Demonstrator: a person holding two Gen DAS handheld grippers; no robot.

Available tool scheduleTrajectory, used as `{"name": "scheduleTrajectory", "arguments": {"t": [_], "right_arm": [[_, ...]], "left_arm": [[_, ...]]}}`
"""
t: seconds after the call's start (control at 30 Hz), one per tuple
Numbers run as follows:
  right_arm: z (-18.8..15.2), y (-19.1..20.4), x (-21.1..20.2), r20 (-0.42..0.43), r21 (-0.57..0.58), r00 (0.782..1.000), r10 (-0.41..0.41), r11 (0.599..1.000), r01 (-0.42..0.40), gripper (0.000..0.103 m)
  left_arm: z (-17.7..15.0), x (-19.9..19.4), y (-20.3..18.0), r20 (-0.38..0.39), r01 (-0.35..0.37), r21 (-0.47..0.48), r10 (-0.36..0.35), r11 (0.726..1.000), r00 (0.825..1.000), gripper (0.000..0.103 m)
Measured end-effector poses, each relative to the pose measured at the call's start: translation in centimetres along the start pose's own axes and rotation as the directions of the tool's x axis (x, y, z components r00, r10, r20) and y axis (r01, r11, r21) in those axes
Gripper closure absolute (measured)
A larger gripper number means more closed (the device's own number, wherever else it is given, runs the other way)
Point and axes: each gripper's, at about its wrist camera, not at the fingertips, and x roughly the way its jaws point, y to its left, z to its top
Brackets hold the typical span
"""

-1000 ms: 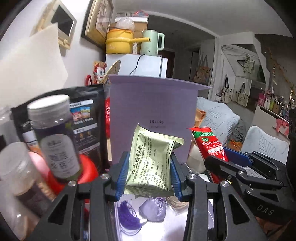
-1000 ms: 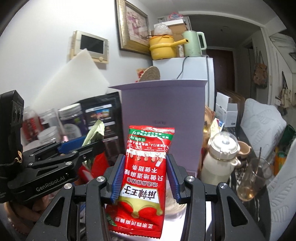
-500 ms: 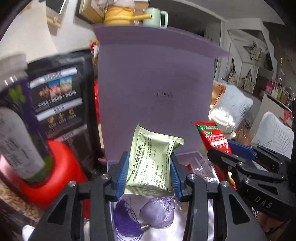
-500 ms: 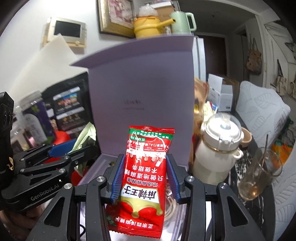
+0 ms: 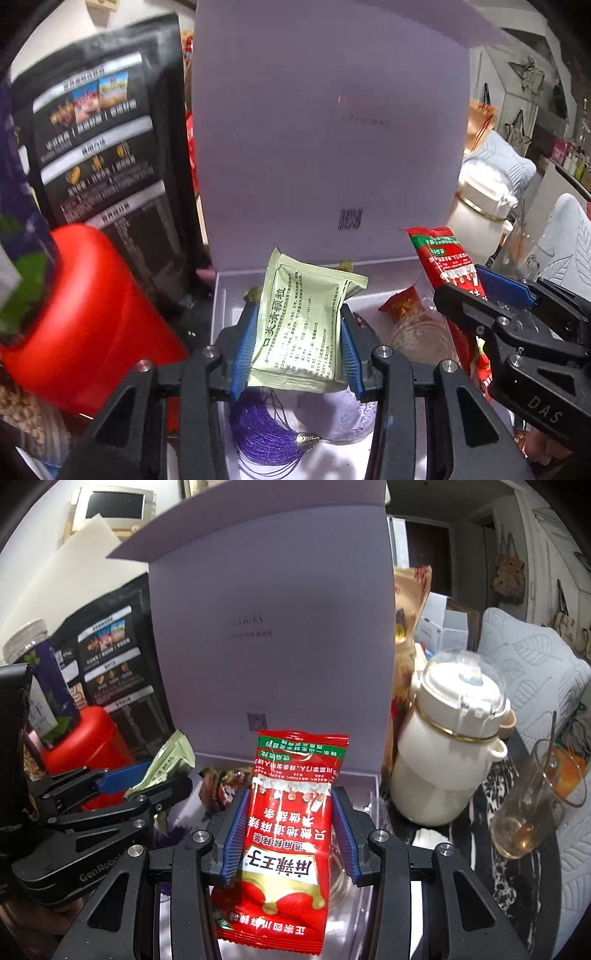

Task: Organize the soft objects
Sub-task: 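Carry the cream sachet and red packet over the lavender gift box with both tools, then open both tools to drop the sachet and red packet into the box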

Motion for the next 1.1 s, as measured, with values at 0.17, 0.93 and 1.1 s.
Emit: {"name": "scheduleTrajectory", "arguments": {"t": [0.17,0.93,1.1], "right_arm": [[-0.5,-0.2,1.1,-0.039,0.001,0.999,-0.011,1.0,0.012,0.059],[-1.5,-1.5,3.7,-0.171,0.075,0.985,0.016,0.997,-0.004,0.052],[-1.3,-2.0,2.3,-0.169,0.081,0.986,-0.006,0.997,0.019,0.044]], "left_arm": [[-0.6,1.6,0.2,-0.054,-0.008,-0.009,0.008,1.0,0.999,0.062],[-0.3,4.2,-0.3,-0.175,-0.069,-0.031,0.062,0.997,0.983,0.061],[0.7,3.3,-0.7,-0.161,-0.088,-0.028,0.082,0.996,0.984,0.058]]}}
